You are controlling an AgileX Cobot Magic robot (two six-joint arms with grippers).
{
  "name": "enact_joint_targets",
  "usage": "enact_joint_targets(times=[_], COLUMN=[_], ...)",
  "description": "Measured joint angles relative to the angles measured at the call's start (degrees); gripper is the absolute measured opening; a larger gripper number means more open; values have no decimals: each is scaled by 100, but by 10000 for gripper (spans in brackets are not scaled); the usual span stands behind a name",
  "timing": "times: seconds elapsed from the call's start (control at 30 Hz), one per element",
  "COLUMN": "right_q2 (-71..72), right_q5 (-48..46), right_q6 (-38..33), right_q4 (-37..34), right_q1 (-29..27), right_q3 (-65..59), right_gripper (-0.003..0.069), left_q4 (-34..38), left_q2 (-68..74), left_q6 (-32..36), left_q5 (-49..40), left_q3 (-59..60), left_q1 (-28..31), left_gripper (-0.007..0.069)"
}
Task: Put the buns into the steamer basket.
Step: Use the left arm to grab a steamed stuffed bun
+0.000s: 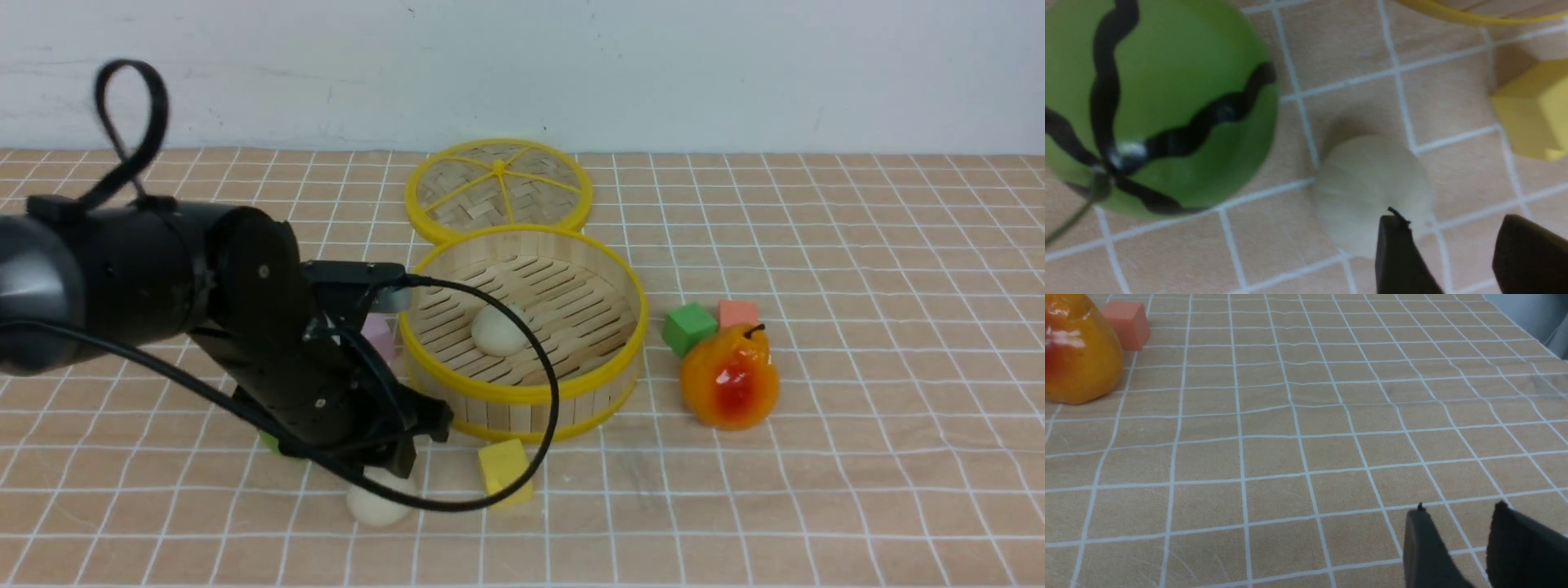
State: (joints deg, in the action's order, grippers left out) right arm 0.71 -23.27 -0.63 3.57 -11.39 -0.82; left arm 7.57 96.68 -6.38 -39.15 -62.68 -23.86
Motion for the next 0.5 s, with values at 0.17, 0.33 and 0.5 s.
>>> enact_joint_targets(times=[0.17, 0.33, 0.5], right_q2=[0, 0, 0], right_q5=[0, 0, 0], right_q6=[0, 0, 0], right_q4=[0, 0, 6], right_q1=[0, 0, 0], right_q3=[0, 0, 0], right_gripper=[241, 241, 241], left_q4=[-355, -377, -396], left_q2=[290, 564, 583], left_q6=[-426, -509, -509], left_q5=[288, 411, 329], left_q3=[0, 0, -66], left_q1=[0, 0, 0], left_gripper=[255, 239, 191])
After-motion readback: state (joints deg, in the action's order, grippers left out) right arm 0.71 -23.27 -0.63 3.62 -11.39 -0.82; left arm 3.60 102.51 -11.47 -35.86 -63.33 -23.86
